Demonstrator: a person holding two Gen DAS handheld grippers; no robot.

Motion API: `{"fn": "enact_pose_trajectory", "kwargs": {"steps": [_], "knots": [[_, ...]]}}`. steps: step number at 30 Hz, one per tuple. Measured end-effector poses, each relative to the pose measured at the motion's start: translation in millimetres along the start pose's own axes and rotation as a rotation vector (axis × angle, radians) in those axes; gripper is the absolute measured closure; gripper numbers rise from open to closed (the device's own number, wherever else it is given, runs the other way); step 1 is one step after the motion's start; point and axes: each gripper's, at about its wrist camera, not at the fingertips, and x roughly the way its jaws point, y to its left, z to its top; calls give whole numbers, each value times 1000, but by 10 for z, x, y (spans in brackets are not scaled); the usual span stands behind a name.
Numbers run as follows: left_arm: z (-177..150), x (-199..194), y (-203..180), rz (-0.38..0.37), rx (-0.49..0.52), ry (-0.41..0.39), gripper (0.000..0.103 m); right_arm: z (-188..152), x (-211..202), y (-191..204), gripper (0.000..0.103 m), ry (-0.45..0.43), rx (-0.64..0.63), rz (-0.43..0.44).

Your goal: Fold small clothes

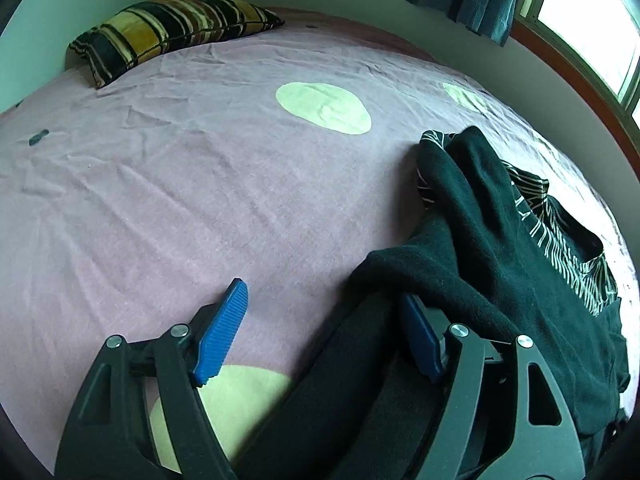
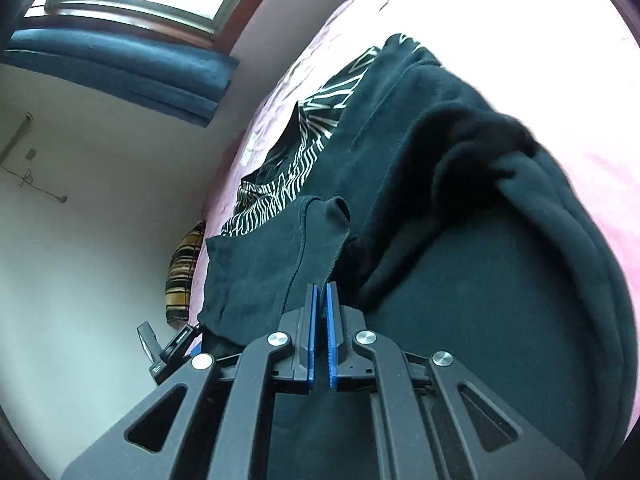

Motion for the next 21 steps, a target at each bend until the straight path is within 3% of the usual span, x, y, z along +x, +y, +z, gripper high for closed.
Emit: {"fn": "enact_pose_trajectory", "kwargs": {"steps": [5, 9, 21], "knots": [[3, -5, 18, -8, -7, 4, 28, -130, 106, -114, 99, 29, 56, -43], [2, 2, 29, -18, -3, 14, 28, -155, 108, -89, 99, 31, 23, -71], [-60, -241, 220, -6, 2, 27, 27, -180, 148, -143, 99, 71, 18, -74]]}}
